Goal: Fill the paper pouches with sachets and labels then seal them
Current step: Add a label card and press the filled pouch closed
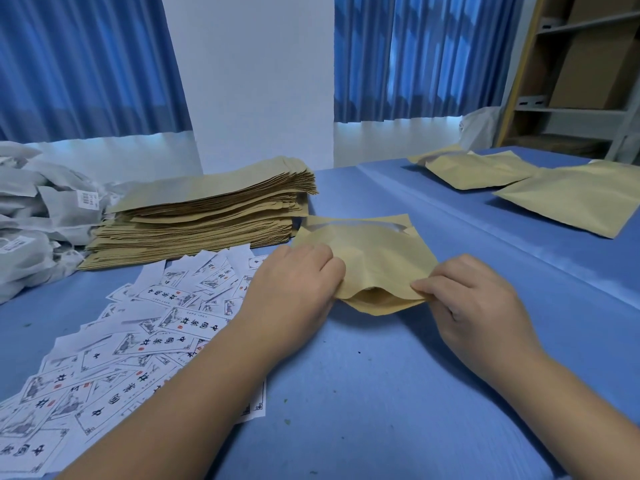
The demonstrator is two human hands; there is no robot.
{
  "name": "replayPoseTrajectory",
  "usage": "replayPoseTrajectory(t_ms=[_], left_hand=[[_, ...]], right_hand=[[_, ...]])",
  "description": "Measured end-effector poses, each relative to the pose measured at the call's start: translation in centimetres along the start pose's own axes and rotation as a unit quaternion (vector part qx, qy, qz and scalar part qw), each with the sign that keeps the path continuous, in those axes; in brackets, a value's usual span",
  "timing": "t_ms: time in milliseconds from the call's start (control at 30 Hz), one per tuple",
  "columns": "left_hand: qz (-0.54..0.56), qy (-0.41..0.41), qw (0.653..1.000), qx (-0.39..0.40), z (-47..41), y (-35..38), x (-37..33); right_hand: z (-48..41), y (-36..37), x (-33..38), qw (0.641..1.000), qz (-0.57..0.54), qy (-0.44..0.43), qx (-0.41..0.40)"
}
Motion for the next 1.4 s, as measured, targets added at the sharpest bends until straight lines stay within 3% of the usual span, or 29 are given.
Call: replayPoseTrajectory(t_ms=[400,700,900,1167,1400], left_hand=[[0.008,-0.011,1.0,0.003,0.2,0.2,0.1],[-0.042,0.033,0.999,-0.004,-0.6,0.6,-1.7],[-0.017,0.029,0.999,0.04,-0.2,0.6,-1.5],[0.007,0.03,0.999,0.011,-0.2,1.1,-3.0],[0.019,0.033,0.999,0.035,-0.4,1.0,-3.4]], right_hand=[[-0.6,0.0,1.1,0.998,0.02,-0.044,0.028],[-0.5,0.4,0.7,0.999,0.002,-0.02,0.034],[-0.5,0.1,1.2,0.998,0.033,-0.032,0.042],[-1.0,0.8,2.8,0.994,0.074,-0.059,0.052],[-1.0,0.9,3.0,0.994,0.07,-0.046,0.072]])
Point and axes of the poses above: each hand's wrist, its own z-axis away from the middle knuckle, its own y-axis out of the palm, x = y × z, the point moved 2 cm from there along -z, towards the middle knuckle, and after that the axes turned 2 degrees about -y, right-handed, at the moved point
